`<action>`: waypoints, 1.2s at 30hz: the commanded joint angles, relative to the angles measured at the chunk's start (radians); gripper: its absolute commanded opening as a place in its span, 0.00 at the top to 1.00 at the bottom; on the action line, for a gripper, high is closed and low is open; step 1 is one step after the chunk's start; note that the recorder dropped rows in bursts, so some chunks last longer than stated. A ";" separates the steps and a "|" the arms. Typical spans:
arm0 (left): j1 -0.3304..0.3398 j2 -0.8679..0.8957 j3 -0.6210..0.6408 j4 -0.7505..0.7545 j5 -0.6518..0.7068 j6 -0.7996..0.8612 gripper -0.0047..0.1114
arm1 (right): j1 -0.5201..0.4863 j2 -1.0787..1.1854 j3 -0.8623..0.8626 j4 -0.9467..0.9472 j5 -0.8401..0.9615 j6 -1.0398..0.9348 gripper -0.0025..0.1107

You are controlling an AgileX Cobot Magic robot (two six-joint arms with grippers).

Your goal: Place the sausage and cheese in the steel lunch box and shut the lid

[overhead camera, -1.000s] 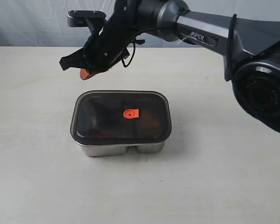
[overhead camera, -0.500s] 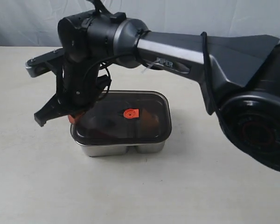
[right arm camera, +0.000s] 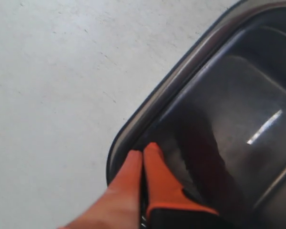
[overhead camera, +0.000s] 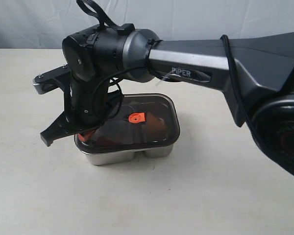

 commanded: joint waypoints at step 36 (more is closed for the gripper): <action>-0.003 -0.007 0.005 0.202 0.103 -0.002 0.96 | -0.001 -0.880 0.611 -0.645 0.223 0.645 0.98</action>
